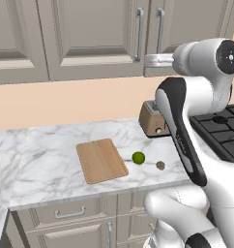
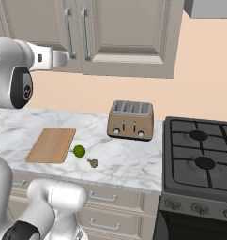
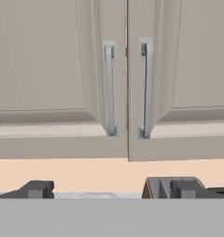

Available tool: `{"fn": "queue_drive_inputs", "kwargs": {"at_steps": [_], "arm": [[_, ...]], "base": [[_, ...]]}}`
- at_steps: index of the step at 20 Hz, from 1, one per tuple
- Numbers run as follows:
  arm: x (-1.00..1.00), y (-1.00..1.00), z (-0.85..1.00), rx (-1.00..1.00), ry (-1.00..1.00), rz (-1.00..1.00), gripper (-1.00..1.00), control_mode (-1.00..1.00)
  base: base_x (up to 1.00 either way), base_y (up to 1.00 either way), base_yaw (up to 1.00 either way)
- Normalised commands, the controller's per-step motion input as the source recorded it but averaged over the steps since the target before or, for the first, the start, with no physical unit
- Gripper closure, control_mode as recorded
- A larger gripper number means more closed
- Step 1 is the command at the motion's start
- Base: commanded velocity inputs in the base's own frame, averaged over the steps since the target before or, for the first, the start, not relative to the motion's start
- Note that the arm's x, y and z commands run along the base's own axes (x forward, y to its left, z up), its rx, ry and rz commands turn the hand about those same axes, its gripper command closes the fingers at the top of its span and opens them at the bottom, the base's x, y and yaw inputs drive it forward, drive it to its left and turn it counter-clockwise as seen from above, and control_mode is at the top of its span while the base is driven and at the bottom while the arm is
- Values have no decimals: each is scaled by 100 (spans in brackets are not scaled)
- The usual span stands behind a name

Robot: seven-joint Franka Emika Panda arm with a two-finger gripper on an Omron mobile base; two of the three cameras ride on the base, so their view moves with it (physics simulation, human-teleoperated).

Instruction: Open the cabinet. Place the bowl and condiment on the counter. Then place the lime and garlic on the cutting board.

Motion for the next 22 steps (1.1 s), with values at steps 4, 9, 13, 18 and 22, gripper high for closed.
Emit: {"fn": "queue_drive_inputs", "kwargs": {"at_steps": [4, 9, 13, 18, 22], "arm": [[2, 0, 17, 4, -2, 0, -100, -100], [0, 0, 11, 2, -3, 0, -100, -100], [2, 0, 11, 2, -5, 0, -100, -100], [17, 0, 2, 2, -1, 0, -100, -100], [31, 0, 0, 0, 6, 0, -100, -100]], "base": [[0, 0, 0], [0, 0, 0], [0, 0, 0], [0, 0, 0], [0, 0, 0]]}}
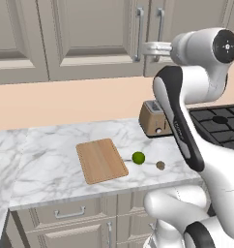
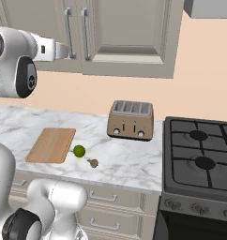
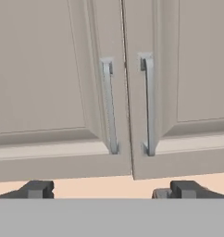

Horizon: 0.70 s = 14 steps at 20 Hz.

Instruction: Open the cabinet. Place the bowl and condiment on the counter. Then place the lime and garlic on the cutting board.

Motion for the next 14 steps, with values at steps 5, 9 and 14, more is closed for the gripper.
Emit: {"fn": "queue_drive_inputs", "kwargs": {"at_steps": [5, 9, 14], "arm": [[45, 0, 0, 0, 10, 0, -100, -100], [44, 0, 0, 0, 4, 0, -100, -100], [24, 0, -6, 0, -4, 0, -100, -100]], "base": [[0, 0, 0], [0, 0, 0], [0, 0, 0]]}}
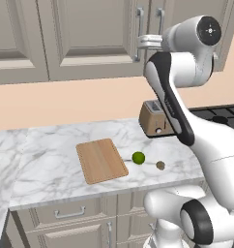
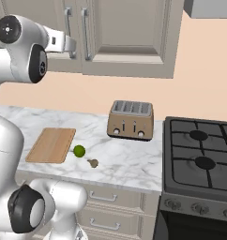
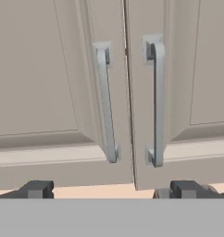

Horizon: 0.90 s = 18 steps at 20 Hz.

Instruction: Open the cabinet. Place the bowl and condiment on the counter. Then place the lime and garlic on the cutting board.

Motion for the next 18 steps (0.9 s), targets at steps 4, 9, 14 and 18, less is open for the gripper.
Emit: {"fn": "queue_drive_inputs", "kwargs": {"at_steps": [4, 9, 14, 18], "arm": [[9, 0, -8, 0, -2, 0, -100, -100], [13, 0, -8, 0, 4, 0, -100, -100], [9, 0, 0, 0, 17, 0, -100, -100], [28, 0, -10, 0, 5, 0, -100, -100]], "base": [[0, 0, 0], [0, 0, 0], [0, 0, 0], [0, 0, 0]]}}
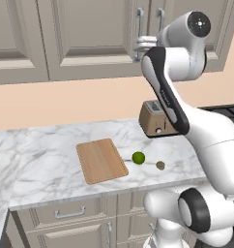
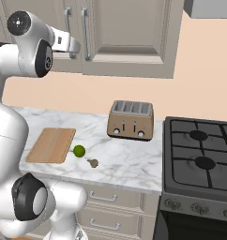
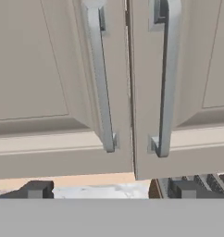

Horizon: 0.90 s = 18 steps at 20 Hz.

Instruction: Open the cabinet. Place the bowl and condiment on the counter. Then place the lime and garlic on the cutting board.

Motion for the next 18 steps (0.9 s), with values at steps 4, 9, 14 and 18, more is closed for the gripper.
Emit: {"fn": "queue_drive_inputs", "kwargs": {"at_steps": [4, 9, 14, 18], "arm": [[29, 0, -15, 0, 0, 0, -100, -100], [45, 0, -28, 0, 0, 0, -100, -100], [39, 1, -5, 0, 0, 0, -100, -100], [11, 9, 28, 0, 0, 0, -100, -100]], "base": [[0, 0, 0], [0, 0, 0], [0, 0, 0], [0, 0, 0]]}}
